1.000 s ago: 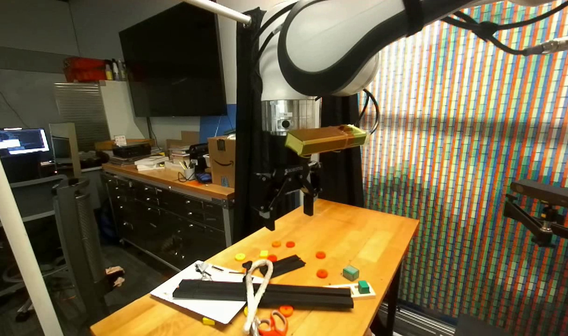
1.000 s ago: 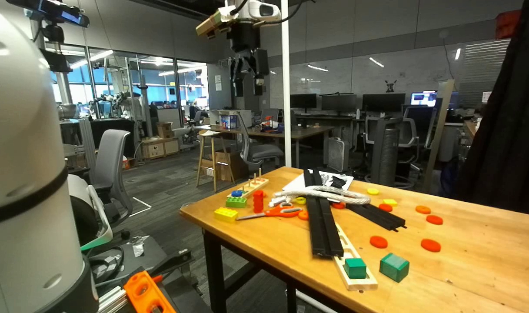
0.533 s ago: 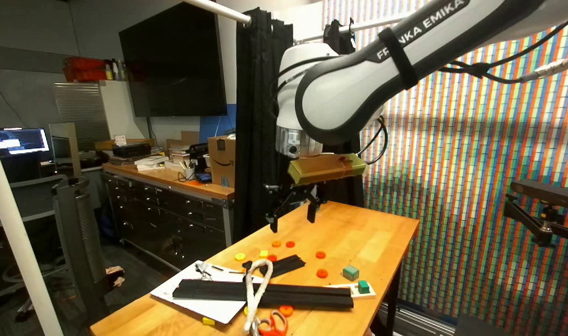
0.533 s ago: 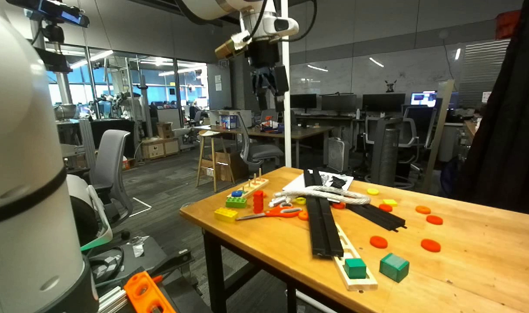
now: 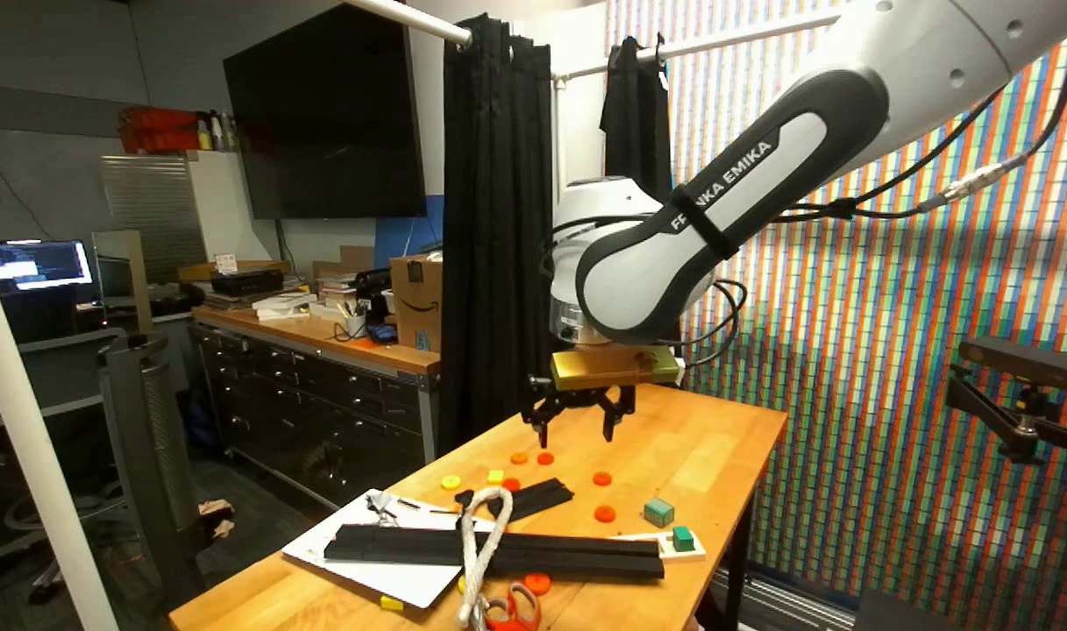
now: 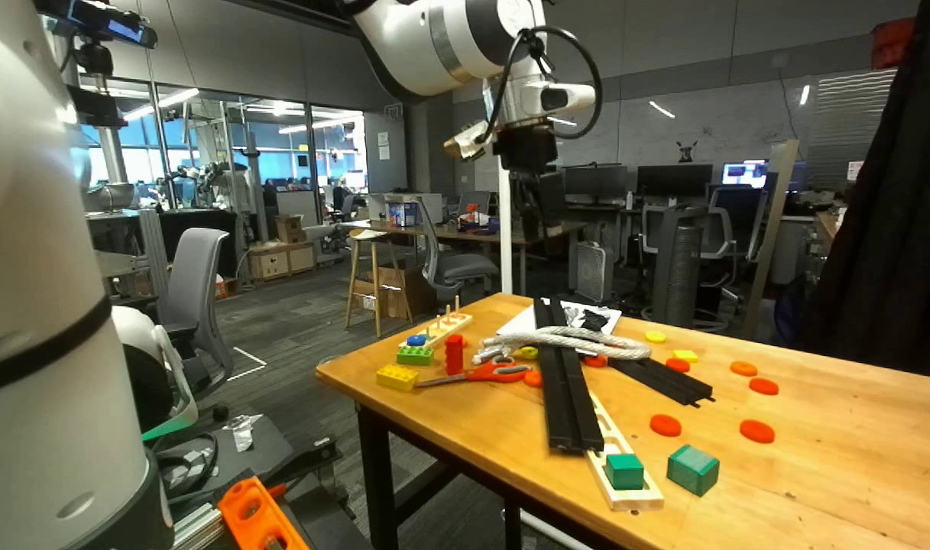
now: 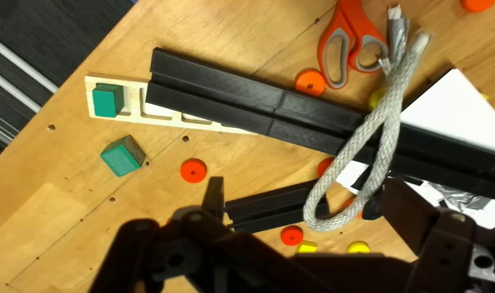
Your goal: Pick the orange ring and put it on the wooden object on the left of the table
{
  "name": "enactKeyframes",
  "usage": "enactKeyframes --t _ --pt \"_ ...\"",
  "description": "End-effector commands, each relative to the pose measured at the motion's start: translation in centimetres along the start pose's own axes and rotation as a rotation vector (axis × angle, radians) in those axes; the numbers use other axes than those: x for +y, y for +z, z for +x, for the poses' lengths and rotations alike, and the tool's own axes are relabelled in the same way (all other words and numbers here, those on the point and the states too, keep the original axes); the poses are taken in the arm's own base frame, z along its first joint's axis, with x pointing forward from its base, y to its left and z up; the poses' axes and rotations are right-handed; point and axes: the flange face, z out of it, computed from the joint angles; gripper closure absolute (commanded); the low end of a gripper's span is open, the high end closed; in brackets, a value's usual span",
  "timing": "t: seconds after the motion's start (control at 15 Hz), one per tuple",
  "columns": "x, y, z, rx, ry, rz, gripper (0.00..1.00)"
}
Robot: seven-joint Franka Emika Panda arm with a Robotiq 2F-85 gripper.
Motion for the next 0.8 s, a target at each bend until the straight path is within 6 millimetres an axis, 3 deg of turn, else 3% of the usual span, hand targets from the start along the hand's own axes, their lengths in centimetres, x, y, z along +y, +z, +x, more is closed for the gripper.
enactKeyframes --t 0.0,0.33,0.73 --pt "1.6 3.2 2.7 -0.001 0.115 0.024 0.00" --pt "4.0 8.3 4.6 -0.011 0.241 0.067 0.00" --pt "4.9 13.0 5.7 -0.062 0.347 0.074 0.00"
